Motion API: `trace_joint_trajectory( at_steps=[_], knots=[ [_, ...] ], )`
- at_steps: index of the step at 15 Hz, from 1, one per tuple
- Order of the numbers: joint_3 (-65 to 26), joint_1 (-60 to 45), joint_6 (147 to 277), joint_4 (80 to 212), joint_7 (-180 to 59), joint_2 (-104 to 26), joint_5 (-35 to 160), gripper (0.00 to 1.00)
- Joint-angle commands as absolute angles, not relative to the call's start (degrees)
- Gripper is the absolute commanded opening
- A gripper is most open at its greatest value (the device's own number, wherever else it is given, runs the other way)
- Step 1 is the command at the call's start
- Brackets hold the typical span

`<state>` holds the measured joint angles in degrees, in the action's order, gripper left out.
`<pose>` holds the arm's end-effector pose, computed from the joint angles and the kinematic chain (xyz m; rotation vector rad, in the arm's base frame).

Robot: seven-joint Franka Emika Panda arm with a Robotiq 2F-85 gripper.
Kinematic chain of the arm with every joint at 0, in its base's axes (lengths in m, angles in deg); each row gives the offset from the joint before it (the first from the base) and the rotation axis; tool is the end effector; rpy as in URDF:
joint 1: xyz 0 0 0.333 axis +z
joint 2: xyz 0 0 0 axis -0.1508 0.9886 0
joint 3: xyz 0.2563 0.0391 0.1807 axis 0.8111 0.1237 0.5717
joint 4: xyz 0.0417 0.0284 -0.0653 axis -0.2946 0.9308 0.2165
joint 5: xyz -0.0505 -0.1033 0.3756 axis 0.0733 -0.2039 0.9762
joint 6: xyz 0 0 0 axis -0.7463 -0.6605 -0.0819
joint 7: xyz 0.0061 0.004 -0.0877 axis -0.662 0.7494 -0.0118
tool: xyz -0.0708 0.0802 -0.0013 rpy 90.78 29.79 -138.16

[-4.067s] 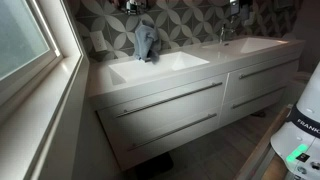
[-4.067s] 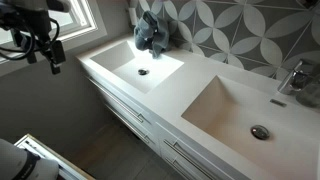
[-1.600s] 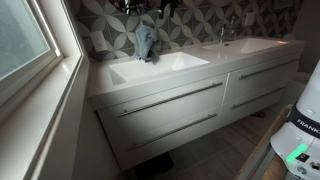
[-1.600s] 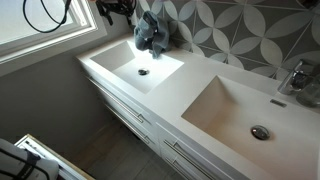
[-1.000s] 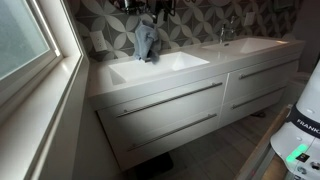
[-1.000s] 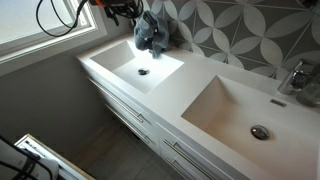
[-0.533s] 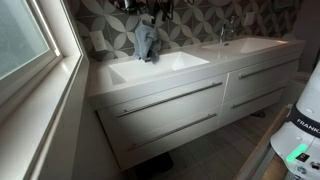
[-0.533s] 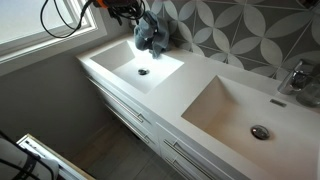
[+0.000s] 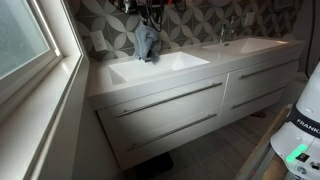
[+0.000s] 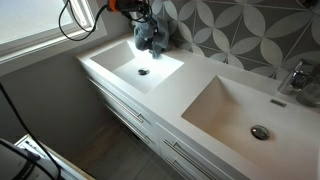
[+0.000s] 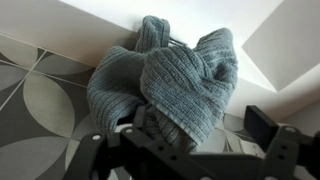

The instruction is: Take the towel off of the faucet

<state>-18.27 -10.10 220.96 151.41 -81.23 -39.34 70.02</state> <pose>0.6781 -0.0490 0.4880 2.9816 0.2460 0.7946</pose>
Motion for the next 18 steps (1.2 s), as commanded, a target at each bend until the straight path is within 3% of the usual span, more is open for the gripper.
trace_joint_trajectory(
  at_steps=[1,8,9,10,18],
  knots=[
    [-15.9,-11.4,224.9,146.8,-79.7,-34.7,71.4,1.0],
    [-15.3,-11.4,232.4,143.3,-76.9,-28.7,69.4,1.0],
    [-15.4,-11.4,233.2,143.1,-76.6,-28.1,69.2,0.75],
    [-15.4,-11.4,233.9,142.8,-76.4,-27.7,69.1,0.74],
    [-15.5,-11.2,234.3,142.1,-75.8,-27.7,68.5,0.17]
  ],
)
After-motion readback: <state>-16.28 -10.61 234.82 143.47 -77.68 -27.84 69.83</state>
